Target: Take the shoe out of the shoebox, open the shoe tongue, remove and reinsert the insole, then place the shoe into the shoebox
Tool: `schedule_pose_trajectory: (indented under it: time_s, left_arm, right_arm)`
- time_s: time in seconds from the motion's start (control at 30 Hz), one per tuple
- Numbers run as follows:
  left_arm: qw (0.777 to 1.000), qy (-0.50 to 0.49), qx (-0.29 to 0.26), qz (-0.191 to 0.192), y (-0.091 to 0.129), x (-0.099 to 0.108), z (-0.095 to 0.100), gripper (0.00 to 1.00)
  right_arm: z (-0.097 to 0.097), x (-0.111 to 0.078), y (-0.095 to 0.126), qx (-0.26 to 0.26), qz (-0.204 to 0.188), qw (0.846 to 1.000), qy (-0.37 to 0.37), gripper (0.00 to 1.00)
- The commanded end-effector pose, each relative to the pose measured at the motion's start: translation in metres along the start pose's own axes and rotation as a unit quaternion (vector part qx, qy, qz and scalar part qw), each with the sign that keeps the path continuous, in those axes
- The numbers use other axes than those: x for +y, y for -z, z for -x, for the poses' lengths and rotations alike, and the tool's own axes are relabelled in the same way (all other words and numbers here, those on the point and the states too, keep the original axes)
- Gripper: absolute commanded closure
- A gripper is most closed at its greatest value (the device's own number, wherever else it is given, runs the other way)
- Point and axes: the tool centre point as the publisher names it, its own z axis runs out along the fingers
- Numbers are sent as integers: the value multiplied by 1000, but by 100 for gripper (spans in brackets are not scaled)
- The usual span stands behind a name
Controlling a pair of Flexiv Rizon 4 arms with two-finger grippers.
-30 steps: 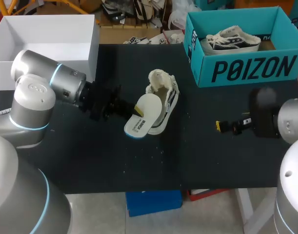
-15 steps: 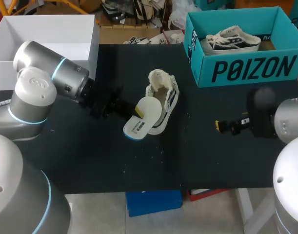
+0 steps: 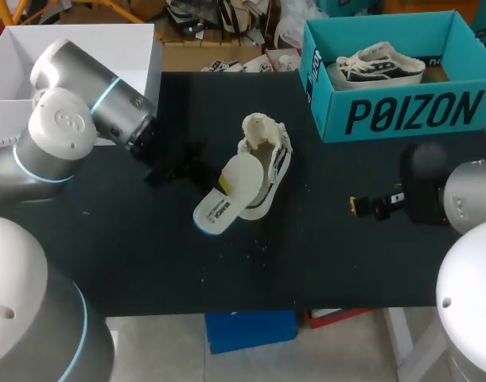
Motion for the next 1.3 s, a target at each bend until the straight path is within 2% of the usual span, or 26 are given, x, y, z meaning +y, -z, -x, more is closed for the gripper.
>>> schedule_pose_trajectory:
  time_s: [0.03, 0.07, 0.13, 0.23, 0.43, 0.97, 1.3]
  left_arm:
    - [985, -31, 160, -64, 13, 8, 6, 100]
    - [982, -28, 178, -63, 12, 9, 5, 100]
    - [977, -18, 191, -90, 10, 10, 3, 100]
    - [972, 9, 210, -108, 5, 13, -1, 100]
    - [972, 45, 197, -116, -1, 18, -4, 100]
    - [984, 62, 151, -78, -13, 32, -6, 100]
    - [989, 74, 114, -50, -22, 49, -4, 100]
  right_arm:
    - [-1, -1, -1, -1, 2, 1000, 0, 0]
    - [-1, -1, -1, -1, 2, 1000, 0, 0]
    - [-1, -1, -1, -1, 2, 1000, 0, 0]
    - [-1, -1, -1, -1, 2, 1000, 0, 0]
    - [-1, -1, -1, -1, 2, 1000, 0, 0]
    - [-1, -1, -1, -1, 2, 1000, 0, 0]
    - [-1, -1, -1, -1, 2, 1000, 0, 0]
